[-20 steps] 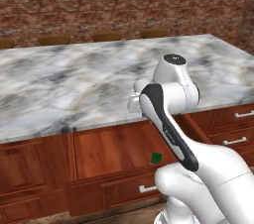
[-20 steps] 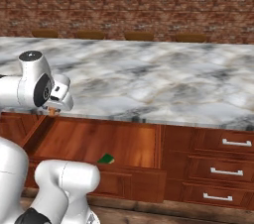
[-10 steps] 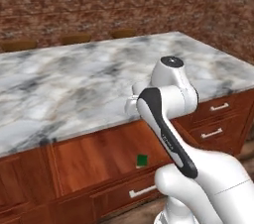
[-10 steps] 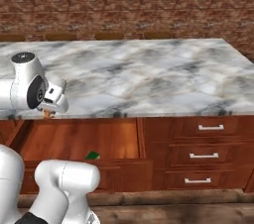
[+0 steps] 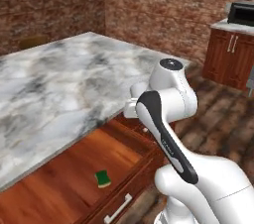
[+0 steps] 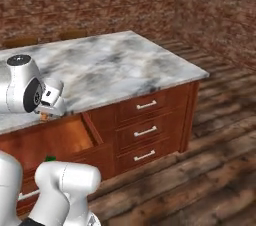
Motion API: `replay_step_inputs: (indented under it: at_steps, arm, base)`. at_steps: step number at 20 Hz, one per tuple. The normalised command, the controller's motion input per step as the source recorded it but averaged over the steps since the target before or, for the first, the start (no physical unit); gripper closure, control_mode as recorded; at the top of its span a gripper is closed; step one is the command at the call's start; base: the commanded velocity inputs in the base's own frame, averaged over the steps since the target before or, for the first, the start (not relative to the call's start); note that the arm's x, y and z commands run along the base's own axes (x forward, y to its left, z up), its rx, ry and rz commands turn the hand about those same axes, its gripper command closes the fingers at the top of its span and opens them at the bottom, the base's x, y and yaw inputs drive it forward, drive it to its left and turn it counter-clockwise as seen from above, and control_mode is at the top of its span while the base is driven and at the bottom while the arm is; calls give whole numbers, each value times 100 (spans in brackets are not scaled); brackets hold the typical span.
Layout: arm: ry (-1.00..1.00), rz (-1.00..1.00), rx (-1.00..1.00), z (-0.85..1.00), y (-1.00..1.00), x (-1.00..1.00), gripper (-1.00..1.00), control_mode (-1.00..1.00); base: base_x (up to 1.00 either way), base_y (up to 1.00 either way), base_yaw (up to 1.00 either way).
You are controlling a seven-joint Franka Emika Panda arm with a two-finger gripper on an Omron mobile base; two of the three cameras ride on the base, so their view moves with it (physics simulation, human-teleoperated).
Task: Restock the sink supplies by placing the sponge and soap dispenser on the counter and next to the sink. Make sure the soap dispenser is upright.
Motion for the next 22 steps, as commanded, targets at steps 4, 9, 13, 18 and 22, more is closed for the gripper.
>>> replay_step_inputs:
  at_steps: [4,9,13,18,22]
  arm:
    - [0,0,0,0,0,0,100,100]
    - [0,0,0,0,0,0,100,100]
    - [0,0,0,0,0,0,100,100]
    - [0,0,0,0,0,0,100,100]
    - [0,0,0,0,0,0,100,100]
  base:
    - [-21,0,-76]
    - [-5,0,-75]
    - [0,0,-67]
    - [1,-13,-57]
    - [10,-23,-49]
